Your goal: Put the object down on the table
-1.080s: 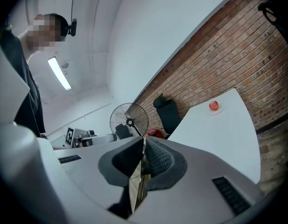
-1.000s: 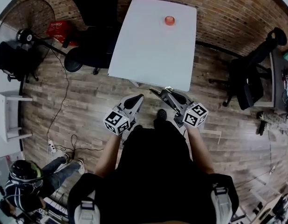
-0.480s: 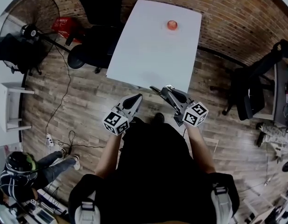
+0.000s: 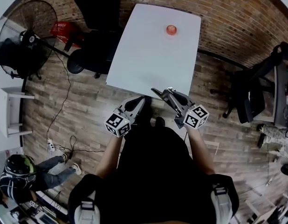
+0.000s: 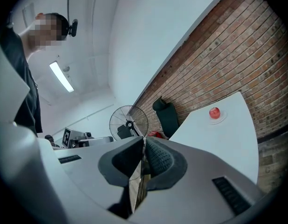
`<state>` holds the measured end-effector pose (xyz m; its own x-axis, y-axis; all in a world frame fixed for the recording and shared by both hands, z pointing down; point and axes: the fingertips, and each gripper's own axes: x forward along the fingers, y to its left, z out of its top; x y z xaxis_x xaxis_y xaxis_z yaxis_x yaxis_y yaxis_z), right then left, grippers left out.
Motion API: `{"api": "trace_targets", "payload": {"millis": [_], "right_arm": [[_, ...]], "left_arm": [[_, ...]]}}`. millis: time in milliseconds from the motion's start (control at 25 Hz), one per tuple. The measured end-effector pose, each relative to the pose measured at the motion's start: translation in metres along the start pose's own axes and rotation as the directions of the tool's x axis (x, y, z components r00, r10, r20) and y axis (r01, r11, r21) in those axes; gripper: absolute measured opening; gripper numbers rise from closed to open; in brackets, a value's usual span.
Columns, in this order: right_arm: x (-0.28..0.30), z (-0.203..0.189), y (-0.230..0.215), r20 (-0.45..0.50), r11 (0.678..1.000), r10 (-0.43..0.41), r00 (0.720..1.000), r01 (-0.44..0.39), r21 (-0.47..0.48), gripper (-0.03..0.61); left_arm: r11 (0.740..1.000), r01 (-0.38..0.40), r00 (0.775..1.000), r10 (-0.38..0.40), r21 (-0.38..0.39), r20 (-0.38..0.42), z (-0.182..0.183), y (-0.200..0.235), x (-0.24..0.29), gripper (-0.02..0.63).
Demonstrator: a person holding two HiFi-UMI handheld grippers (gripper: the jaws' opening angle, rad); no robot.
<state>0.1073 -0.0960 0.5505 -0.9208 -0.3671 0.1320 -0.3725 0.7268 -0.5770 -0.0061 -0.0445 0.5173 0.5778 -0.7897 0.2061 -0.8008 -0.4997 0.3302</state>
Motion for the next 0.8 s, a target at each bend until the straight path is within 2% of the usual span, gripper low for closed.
{"api": "trace_targets", "payload": {"millis": [240, 400, 800], "right_arm": [[0.034, 0.011, -0.017, 0.031, 0.999, -0.041, 0.999, 0.041, 0.002, 0.018], [0.059, 0.025, -0.020, 0.039, 0.999, -0.045, 0.998, 0.045, -0.011, 0.018], [0.092, 0.034, -0.045, 0.008, 0.998, -0.069, 0.998, 0.070, -0.011, 0.018]], "left_arm": [[0.998, 0.051, 0.999, -0.050, 0.044, -0.009, 0.027, 0.036, 0.010, 0.021], [0.997, 0.056, 0.998, -0.056, 0.060, -0.004, 0.044, 0.067, 0.019, 0.021], [0.996, 0.081, 0.997, -0.081, 0.025, -0.012, 0.045, 0.104, 0.043, 0.021]]}}
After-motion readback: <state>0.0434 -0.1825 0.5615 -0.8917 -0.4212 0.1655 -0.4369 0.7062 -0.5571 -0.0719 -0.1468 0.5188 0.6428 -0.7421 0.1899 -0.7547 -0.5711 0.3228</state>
